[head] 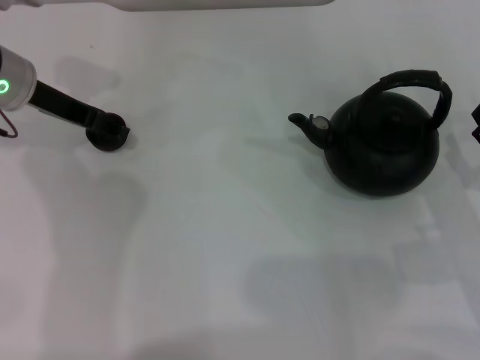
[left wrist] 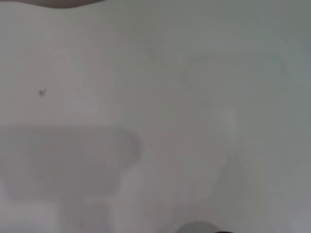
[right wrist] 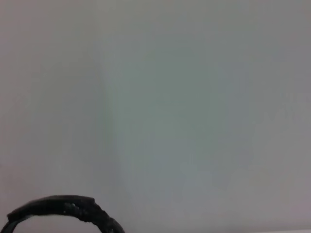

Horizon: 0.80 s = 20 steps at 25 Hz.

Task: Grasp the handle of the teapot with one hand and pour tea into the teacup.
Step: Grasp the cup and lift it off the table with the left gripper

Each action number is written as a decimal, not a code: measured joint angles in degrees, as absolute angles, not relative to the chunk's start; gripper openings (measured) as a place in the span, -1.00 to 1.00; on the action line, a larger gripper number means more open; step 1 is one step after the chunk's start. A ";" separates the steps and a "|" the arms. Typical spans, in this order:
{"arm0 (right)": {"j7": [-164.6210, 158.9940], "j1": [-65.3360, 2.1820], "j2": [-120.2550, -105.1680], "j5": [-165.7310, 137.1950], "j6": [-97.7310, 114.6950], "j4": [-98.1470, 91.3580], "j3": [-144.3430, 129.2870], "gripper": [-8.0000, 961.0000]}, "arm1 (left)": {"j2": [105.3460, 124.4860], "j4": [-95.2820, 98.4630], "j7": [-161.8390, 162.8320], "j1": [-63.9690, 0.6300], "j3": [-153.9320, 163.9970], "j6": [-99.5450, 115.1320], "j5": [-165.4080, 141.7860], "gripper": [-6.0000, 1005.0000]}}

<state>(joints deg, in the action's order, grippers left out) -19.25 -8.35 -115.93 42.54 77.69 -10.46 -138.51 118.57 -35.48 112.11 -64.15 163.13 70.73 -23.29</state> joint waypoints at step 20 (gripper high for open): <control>-19.25 -8.43 -115.84 42.54 77.41 -10.71 -138.51 0.82 | 118.77 -28.65 110.74 -72.56 163.13 73.10 -26.64 0.38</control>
